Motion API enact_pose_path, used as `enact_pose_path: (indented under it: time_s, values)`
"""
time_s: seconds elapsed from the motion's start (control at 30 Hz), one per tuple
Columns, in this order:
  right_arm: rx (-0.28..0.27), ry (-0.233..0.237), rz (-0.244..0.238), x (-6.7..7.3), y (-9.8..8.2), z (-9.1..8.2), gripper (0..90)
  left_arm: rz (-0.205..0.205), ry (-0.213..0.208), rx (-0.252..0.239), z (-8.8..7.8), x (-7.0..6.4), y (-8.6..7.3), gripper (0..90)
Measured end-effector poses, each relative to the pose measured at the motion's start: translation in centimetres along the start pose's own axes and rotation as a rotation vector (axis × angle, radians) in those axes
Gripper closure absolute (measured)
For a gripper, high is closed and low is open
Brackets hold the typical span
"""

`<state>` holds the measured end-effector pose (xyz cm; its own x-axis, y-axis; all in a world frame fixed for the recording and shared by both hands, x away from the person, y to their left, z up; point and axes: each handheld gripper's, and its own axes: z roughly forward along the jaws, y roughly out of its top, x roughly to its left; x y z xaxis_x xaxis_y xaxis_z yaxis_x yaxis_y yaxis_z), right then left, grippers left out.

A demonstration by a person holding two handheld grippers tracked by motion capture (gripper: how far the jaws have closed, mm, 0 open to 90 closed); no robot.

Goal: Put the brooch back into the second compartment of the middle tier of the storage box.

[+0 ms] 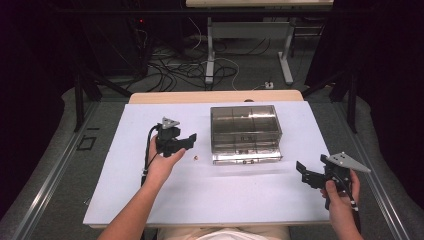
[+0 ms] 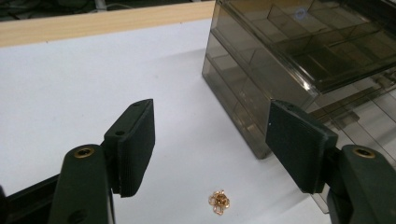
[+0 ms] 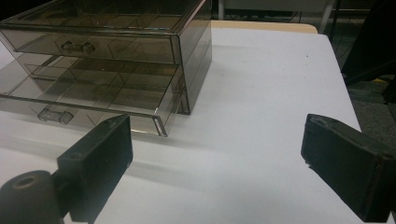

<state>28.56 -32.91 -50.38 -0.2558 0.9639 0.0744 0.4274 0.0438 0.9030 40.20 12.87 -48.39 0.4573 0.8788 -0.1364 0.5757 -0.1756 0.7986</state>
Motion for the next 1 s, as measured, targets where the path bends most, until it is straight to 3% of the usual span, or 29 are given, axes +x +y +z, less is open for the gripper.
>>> enact_pose_path:
  time_s: [0.37,1.0]
  values:
    - [0.012,0.009,0.007,0.1,0.0,0.0,9.0,0.026,0.017,0.073,1.1,-0.4,-0.3,41.1]
    - [0.023,0.008,-0.001,0.1,-0.1,0.1,9.7,-0.018,0.016,0.246,3.1,-0.8,-1.0,53.2]
